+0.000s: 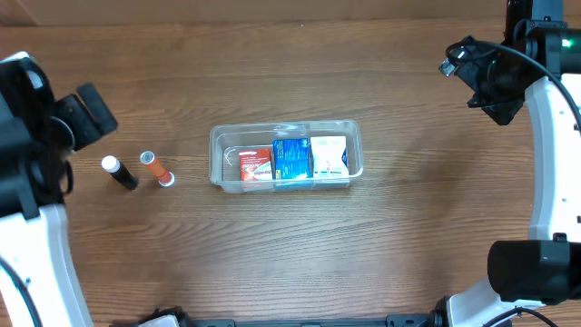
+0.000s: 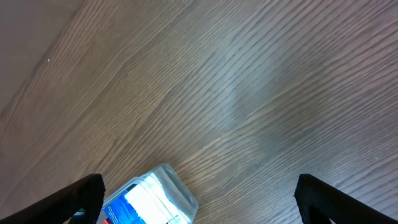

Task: Pack container
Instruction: 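Grasp the black bottle with white cap using the left gripper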

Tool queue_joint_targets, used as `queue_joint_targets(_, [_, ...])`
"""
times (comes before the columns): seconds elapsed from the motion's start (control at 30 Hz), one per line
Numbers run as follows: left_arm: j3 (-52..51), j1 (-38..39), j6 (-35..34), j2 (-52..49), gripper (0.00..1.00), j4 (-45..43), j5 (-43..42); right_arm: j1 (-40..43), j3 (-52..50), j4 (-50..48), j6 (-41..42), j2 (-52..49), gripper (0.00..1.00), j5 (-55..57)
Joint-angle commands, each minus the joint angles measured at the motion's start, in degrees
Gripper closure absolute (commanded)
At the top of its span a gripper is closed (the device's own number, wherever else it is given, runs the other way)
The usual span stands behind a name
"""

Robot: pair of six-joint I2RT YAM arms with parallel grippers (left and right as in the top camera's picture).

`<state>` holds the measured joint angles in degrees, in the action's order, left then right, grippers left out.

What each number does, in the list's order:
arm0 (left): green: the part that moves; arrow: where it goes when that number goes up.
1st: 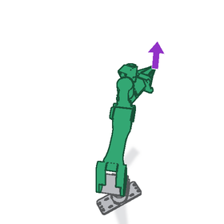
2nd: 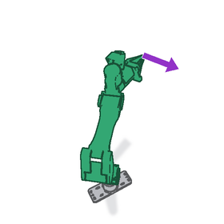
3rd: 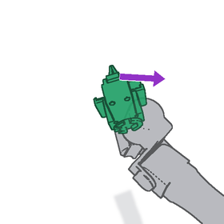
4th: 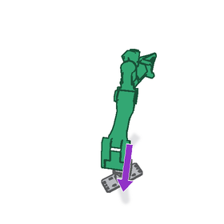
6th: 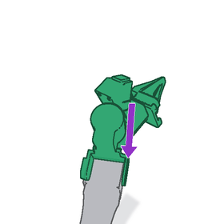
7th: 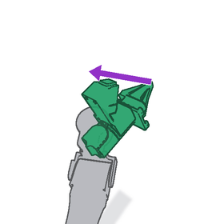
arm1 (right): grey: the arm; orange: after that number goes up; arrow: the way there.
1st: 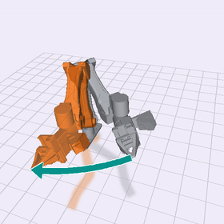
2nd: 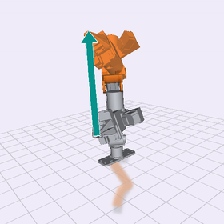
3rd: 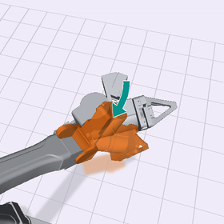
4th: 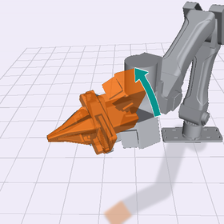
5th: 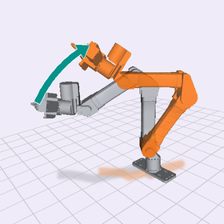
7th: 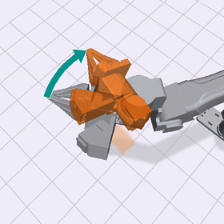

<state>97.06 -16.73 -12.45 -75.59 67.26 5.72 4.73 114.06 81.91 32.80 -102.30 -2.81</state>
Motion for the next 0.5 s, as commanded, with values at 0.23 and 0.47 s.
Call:
queue_joint_targets(0.23, [2.03, -4.74, 0.55, -22.43, 0.0, 9.81, 0.85, 0.02, 0.33, -0.17, 0.0, 0.28, 0.0, -0.31])
queue_joint_targets(0.47, [2.03, -4.74, 3.91, -34.95, 0.07, 11.63, -4.33, 0.02, 0.33, -0.2, 0.0, 0.28, 0.0, -0.31])
